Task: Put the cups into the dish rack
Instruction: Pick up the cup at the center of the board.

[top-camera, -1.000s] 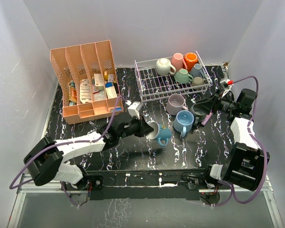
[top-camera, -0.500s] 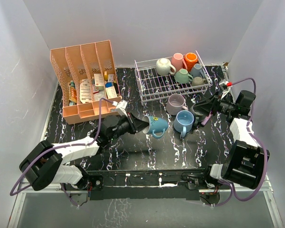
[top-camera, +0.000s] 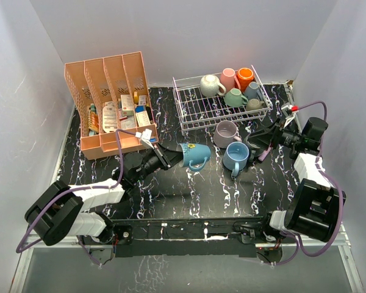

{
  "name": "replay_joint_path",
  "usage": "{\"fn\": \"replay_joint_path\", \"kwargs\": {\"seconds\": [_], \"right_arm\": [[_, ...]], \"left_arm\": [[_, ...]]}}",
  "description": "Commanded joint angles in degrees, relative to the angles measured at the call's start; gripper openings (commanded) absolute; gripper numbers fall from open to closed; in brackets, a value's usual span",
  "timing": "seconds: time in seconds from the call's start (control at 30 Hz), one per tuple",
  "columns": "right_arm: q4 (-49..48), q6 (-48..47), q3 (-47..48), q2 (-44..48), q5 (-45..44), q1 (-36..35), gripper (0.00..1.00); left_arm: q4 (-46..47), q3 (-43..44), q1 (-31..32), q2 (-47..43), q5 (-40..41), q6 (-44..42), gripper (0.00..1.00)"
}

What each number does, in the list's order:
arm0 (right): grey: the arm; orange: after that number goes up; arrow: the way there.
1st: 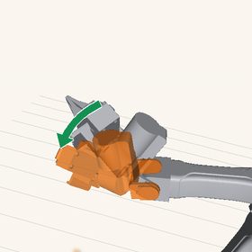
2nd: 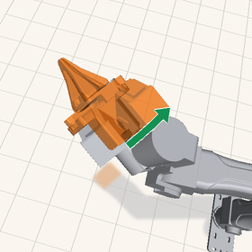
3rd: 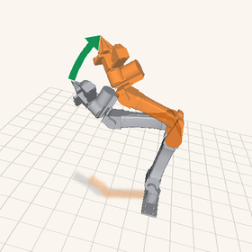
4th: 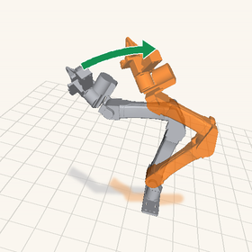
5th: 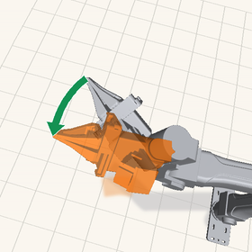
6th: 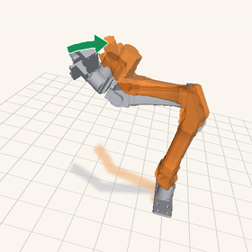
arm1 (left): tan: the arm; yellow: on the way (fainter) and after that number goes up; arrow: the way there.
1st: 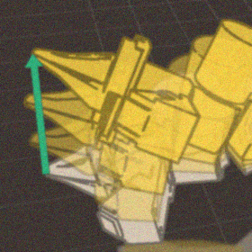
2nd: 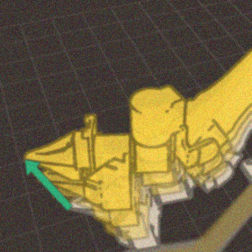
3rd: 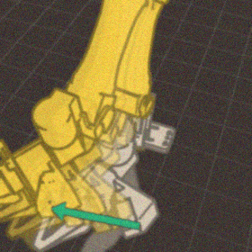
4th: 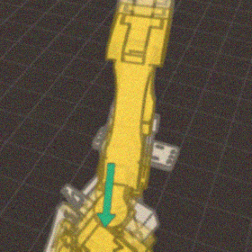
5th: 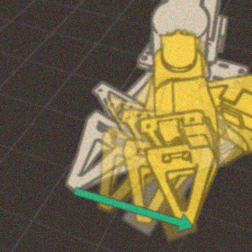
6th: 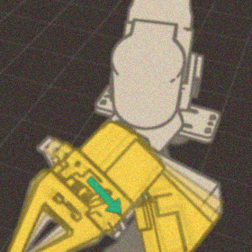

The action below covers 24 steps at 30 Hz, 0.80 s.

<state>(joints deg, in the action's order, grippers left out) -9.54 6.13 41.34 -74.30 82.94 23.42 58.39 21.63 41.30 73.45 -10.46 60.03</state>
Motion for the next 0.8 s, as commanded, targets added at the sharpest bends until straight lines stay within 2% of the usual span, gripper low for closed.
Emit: {"fn": "replay_joint_path", "kwargs": {"seconds": [0.0, 0.27, 0.43, 0.53, 0.7, 0.77], "right_arm": [[-6.69, 3.39, -1.37, 0.38, 1.39, 0.22, 0.48], [-8.77, 7.46, -1.82, 0.23, 2.13, -3.05, 0.48], [-2.42, 7.11, 1.04, -0.36, 4.76, -8.92, 0.49], [9.64, 0.10, 6.22, -1.15, 6.34, -11.71, 0.49], [40.76, -21.88, 16.39, -3.98, 8.27, -15.92, 0.52], [49.51, -27.98, 19.26, -5.16, 8.41, -17.02, 0.55]], "left_arm": [[9.01, 0.19, -0.44, -1.64, 0.15, 2.27, 0.00], [9.50, 0.51, -0.92, -1.62, 0.35, 2.18, 0.00], [9.07, 1.77, -1.37, -1.60, 0.93, 0.81, 0.00], [9.59, 2.29, -1.65, -1.68, 1.67, -1.26, 0.00], [13.45, 2.97, -1.79, -1.45, 3.59, -6.70, 0.00], [16.44, 2.95, -1.84, -0.94, 4.33, -8.91, 0.00]]}}
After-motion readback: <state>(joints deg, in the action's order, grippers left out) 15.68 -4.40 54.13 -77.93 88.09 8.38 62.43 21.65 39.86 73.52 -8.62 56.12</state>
